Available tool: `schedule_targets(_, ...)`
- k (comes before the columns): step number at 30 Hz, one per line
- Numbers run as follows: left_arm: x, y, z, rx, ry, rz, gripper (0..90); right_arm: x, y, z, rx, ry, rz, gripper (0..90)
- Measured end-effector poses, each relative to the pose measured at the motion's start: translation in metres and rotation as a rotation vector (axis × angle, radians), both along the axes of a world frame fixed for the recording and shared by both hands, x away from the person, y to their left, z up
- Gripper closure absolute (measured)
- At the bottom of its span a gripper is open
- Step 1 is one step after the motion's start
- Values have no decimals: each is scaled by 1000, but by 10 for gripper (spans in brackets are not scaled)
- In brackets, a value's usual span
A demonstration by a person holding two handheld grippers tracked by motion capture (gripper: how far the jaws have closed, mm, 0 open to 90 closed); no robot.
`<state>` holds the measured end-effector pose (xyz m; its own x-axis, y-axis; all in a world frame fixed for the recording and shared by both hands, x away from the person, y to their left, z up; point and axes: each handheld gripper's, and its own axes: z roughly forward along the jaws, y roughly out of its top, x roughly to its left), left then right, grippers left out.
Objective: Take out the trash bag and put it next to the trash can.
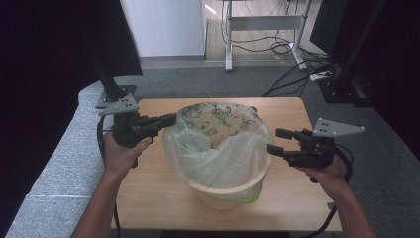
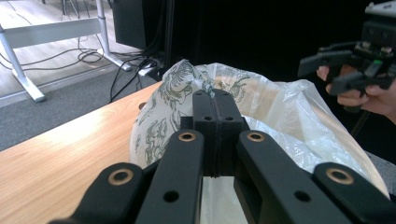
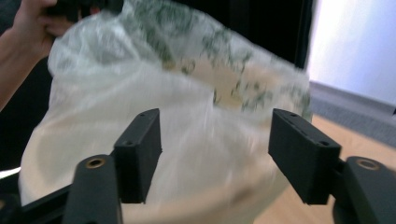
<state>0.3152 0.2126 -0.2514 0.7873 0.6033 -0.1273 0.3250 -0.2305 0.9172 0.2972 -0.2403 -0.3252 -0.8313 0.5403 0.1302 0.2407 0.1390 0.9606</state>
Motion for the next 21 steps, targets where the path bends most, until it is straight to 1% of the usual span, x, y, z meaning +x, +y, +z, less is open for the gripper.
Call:
schedule_targets(2,0,-1,-1,3,1,1,900,-1,3,-7,-46,5,-1,358)
schedule_targets(3,0,-1,-1,5,1,3,900,-1,4,-9,-72,3,-14,419)
schedule_targets(5,0,0,-1,6,4,5,900,0,6,-11,-112,1,-48,607)
schedule_targets(6,0,0,-1,7,4,6,900,1,6,-11,-124,-11,-71,711)
schedule_targets(7,0,1,-1,7,4,7,900,3,5,-9,-119,-4,-73,860)
schedule_targets(8,1,1,-1,6,5,6,900,6,5,-6,-118,11,-70,894)
schedule_targets(9,1,1,-1,6,5,6,900,9,6,-4,-123,18,-77,896)
schedule_targets(10,1,1,-2,6,5,5,900,10,8,-1,-130,13,-86,896)
schedule_targets(11,1,1,-2,7,5,4,900,11,10,3,-122,1,-81,897)
schedule_targets(15,3,0,-7,7,16,3,900,10,18,23,-59,-53,-77,896)
schedule_targets(17,4,0,-8,7,19,1,900,13,24,30,-50,-53,-69,896)
schedule_targets(18,4,-1,-8,6,20,0,900,15,27,32,-54,-54,-69,896)
schedule_targets(21,3,-3,-8,8,18,-6,900,21,38,38,-53,-51,-60,896)
